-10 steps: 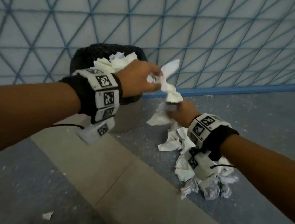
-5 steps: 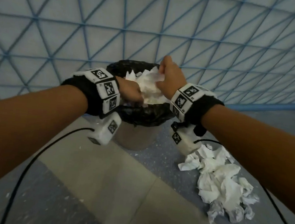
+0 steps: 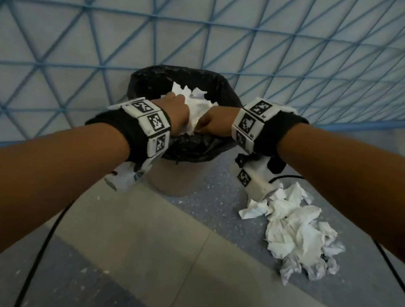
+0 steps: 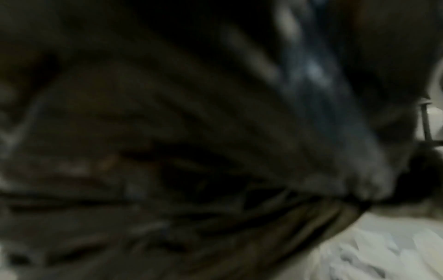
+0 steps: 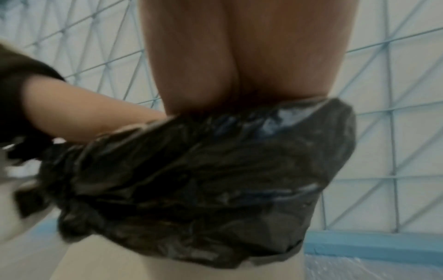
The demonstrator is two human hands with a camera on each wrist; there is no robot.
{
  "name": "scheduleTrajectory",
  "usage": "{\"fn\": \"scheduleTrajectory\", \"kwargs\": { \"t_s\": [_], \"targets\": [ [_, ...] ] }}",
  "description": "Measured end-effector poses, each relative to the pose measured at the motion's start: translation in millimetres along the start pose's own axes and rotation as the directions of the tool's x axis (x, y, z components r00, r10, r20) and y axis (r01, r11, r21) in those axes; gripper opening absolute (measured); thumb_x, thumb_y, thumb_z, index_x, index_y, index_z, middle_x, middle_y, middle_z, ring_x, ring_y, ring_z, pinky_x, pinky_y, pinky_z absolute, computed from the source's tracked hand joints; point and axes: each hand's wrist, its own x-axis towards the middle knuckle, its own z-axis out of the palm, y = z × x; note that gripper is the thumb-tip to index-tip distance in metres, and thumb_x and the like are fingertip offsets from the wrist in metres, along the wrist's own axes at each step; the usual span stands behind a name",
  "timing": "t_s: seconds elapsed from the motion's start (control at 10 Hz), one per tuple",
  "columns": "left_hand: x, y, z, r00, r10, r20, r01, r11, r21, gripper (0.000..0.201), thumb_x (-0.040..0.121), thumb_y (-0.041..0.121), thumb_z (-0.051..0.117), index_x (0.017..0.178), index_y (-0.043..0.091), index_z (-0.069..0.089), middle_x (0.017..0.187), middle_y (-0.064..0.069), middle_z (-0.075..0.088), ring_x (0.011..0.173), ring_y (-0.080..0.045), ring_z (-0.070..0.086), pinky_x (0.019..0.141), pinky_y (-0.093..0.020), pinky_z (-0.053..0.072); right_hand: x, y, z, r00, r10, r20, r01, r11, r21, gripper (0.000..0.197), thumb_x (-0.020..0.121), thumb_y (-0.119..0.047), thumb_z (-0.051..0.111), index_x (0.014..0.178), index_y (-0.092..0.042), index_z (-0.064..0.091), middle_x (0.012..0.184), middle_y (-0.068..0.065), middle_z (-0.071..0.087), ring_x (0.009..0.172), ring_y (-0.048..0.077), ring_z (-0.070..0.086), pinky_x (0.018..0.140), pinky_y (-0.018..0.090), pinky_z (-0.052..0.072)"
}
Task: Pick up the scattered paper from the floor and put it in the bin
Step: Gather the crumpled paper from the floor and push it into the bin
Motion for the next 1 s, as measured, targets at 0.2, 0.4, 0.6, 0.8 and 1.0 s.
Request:
{"fn": "scheduleTrajectory", "kwargs": {
  "t_s": [0.2,0.4,0.6,0.8,1.0],
  "targets": [
    [-14,-16,-43,0.989,0.003,0.146,0.008,0.997,-0.077,0.032,0.088,0.007,0.055,0.119,0.013,0.064,0.12,-0.005,0.064,0.105,-0.022,0.053,0.09,-0.028,0.038,-21,7,-30,0.953,-0.112,-0.281,0.183,0.953,0.243,0.025,0.088,-0.018,0.055,0.108,-0.011,0.068,0.117,0.009,0.067,0.11,0.021,0.059,0.09,0.023,0.044],
    [-20,21,-73,0.921,-0.087,-0.379,-0.046,0.944,-0.328,0.044,0.084,-0.003,0.046,0.114,0.023,0.066,0.136,-0.011,0.054,0.124,-0.03,0.05,0.104,-0.037,0.038,-45,70,-25,0.716,0.104,-0.69,0.284,0.86,0.425,0.022,0.078,0.004,0.049,0.093,0.003,0.066,0.073,-0.005,0.056,0.073,0.011,0.048,0.063,0.016,0.037],
    [2,126,-31,0.833,0.291,-0.471,-0.504,0.751,-0.427,0.042,0.073,-0.007,0.043,0.097,0.012,0.072,0.128,-0.007,0.055,0.109,-0.006,0.049,0.085,-0.002,0.025,-42,159,27,0.766,0.255,-0.591,0.083,0.871,0.484,0.021,0.078,0.008,0.047,0.093,0.008,0.062,0.1,0.024,0.064,0.095,0.032,0.058,0.075,0.028,0.036],
    [50,191,97,0.939,0.332,0.096,-0.266,0.872,-0.412,0.024,0.083,0.005,0.055,0.105,0.003,0.065,0.13,-0.014,0.05,0.122,-0.03,0.048,0.1,-0.031,0.039,-32,220,128,0.973,0.22,-0.066,-0.202,0.956,0.212,0.04,0.082,-0.015,0.061,0.12,-0.005,0.053,0.127,0.022,0.052,0.119,0.036,0.048,0.099,0.036,0.039],
    [49,229,157,0.889,0.353,0.293,-0.224,0.891,-0.396,0.07,0.087,0.016,0.058,0.145,0.018,0.02,0.156,-0.009,0.009,0.143,-0.031,0.017,0.114,-0.046,0.028,-29,235,190,0.947,0.261,0.185,-0.293,0.94,0.174,0.07,0.081,-0.03,0.064,0.14,-0.018,0.028,0.14,0.018,0.041,0.129,0.035,0.041,0.108,0.042,0.036]
  ]
}}
